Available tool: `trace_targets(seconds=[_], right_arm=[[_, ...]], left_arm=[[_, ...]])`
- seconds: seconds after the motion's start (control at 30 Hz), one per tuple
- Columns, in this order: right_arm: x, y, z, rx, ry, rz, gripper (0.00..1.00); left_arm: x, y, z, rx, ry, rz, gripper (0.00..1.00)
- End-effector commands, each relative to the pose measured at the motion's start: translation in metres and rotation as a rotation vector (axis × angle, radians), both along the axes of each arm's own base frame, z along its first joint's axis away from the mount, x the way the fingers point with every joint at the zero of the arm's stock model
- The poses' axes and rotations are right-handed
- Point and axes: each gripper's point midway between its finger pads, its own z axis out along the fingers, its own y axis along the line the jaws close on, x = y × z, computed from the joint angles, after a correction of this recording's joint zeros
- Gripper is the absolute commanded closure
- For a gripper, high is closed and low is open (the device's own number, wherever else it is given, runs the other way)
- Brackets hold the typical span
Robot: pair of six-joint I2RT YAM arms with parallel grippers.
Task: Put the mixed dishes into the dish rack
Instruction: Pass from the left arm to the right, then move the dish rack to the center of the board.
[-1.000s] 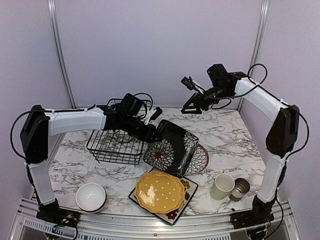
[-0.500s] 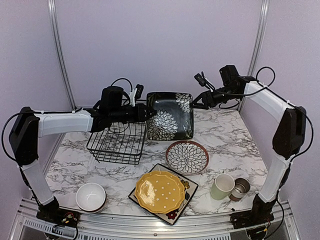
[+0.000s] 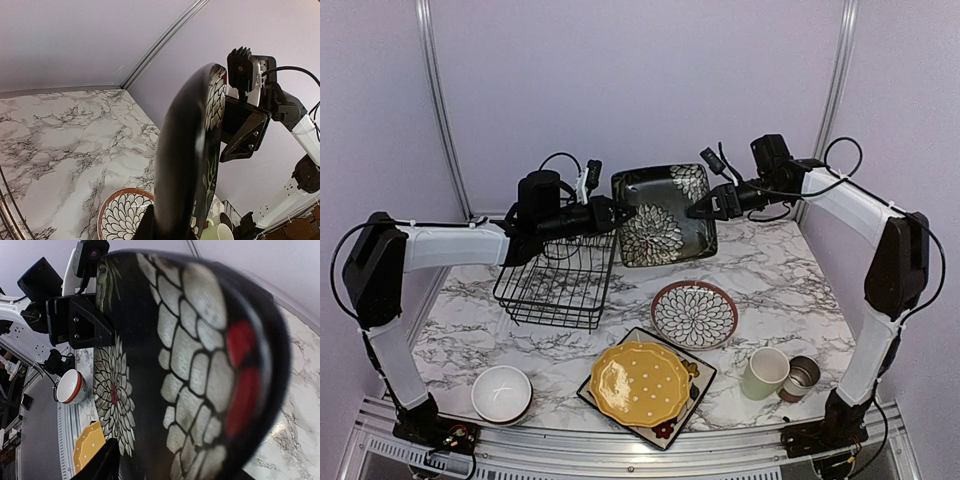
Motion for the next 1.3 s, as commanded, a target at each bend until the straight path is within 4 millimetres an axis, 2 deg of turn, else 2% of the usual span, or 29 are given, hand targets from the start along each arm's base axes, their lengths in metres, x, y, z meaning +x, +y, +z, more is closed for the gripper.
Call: trace_targets(seconds=[0.0, 0.23, 0.33, 0.47, 0.5, 0.6, 0.67, 0.8, 0.9, 1.0, 1.1, 1.17, 1.27], right_arm=[[-0.006, 0.010, 0.028, 0.076, -0.030, 0.035, 0.51], [-0.004, 0.010, 0.025, 0.080, -0.009, 0.030, 0.69], [-0.005, 0.010, 0.023, 0.078, -0.006, 0.027, 0.84], [-0.004, 0.010, 0.024, 0.076, -0.010, 0.023, 0.97], [-0.004, 0.010, 0.024, 0.076, -0.011, 0.021, 1.00], [-0.003, 0.010, 0.026, 0.078, -0.015, 0.021, 1.00], [-0.002, 0.010, 0.027, 0.080, -0.015, 0.019, 1.00], [0.001, 0.008, 0.028, 0.082, -0.018, 0.015, 1.00], [0.006, 0.007, 0.027, 0.070, -0.026, -0.002, 1.00], [0.015, 0.004, 0.024, 0.035, -0.052, -0.046, 1.00], [0.028, 0.000, 0.023, -0.002, -0.085, -0.101, 1.00], [0.034, -0.002, 0.024, -0.016, -0.104, -0.131, 1.00], [0.046, -0.008, 0.029, -0.048, -0.165, -0.200, 1.00]], left_arm=[[-0.001, -0.007, 0.060, -0.128, -0.148, -0.042, 1.00], [0.001, -0.005, 0.055, -0.114, -0.151, -0.030, 1.00], [0.004, -0.005, 0.051, -0.097, -0.146, -0.014, 1.00], [0.007, -0.004, 0.046, -0.069, -0.142, 0.000, 1.00], [0.009, -0.004, 0.044, -0.056, -0.139, 0.007, 0.96], [0.014, 0.000, 0.037, 0.020, -0.130, 0.044, 0.66], [0.016, 0.009, 0.032, 0.094, -0.138, 0.088, 0.54], [0.020, 0.044, 0.023, 0.295, -0.162, 0.223, 0.36], [0.028, 0.098, 0.004, 0.528, -0.104, 0.434, 0.27], [0.036, 0.157, -0.015, 0.732, -0.005, 0.616, 0.25], [0.039, 0.204, -0.036, 0.841, 0.116, 0.675, 0.26], [0.041, 0.223, -0.052, 0.862, 0.190, 0.669, 0.26], [0.044, 0.242, -0.071, 0.900, 0.260, 0.677, 0.27]])
